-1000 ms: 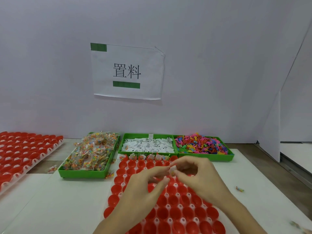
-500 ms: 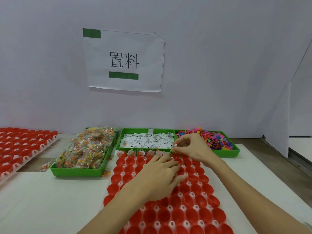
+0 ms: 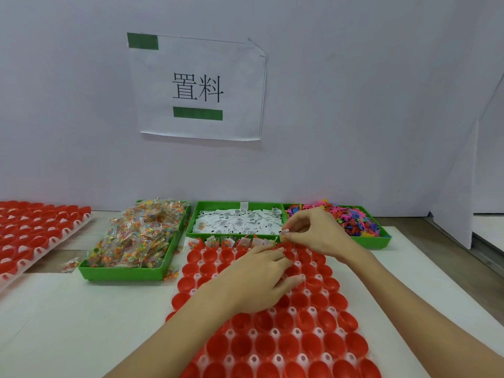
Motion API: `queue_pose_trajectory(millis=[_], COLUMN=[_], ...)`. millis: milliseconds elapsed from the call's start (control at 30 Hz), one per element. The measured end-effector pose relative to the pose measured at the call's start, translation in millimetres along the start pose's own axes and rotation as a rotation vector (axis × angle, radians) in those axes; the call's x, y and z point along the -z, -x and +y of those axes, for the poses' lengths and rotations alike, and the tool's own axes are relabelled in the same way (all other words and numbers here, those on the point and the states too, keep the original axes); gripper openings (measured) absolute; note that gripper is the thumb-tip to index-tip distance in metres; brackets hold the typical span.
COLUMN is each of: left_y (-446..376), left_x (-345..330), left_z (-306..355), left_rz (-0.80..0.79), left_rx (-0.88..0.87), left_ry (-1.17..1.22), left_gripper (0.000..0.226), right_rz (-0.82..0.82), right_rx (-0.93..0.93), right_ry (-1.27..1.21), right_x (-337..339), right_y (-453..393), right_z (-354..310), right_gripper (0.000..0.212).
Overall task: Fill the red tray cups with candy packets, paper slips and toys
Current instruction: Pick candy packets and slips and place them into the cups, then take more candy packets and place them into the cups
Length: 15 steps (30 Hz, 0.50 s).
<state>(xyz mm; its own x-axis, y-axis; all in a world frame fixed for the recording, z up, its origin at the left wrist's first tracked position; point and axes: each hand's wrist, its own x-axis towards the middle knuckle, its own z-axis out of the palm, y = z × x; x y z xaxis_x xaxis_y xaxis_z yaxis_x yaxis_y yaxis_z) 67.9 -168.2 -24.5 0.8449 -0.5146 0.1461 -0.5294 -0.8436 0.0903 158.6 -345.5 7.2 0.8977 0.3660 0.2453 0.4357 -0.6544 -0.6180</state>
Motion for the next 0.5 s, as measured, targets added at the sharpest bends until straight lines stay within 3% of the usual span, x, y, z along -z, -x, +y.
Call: queue_pose_trajectory(millis=[300,500], left_y=[-4,-4], left_x=[3,1], left_z=[2,-2], left_rz=[-0.024,-0.041], left_rx=[-0.013,-0.016], left_ry=[-0.042,-0.022], left_gripper=[0.061,0.064], right_rz=[-0.083,-0.183], right_rx=[-0.009,-0.18], right_ry=[0.139,0.116], right_x=[-8,-1], right_y=[-3,-11], right_z=[0,-8], right_gripper=[0.004,0.005])
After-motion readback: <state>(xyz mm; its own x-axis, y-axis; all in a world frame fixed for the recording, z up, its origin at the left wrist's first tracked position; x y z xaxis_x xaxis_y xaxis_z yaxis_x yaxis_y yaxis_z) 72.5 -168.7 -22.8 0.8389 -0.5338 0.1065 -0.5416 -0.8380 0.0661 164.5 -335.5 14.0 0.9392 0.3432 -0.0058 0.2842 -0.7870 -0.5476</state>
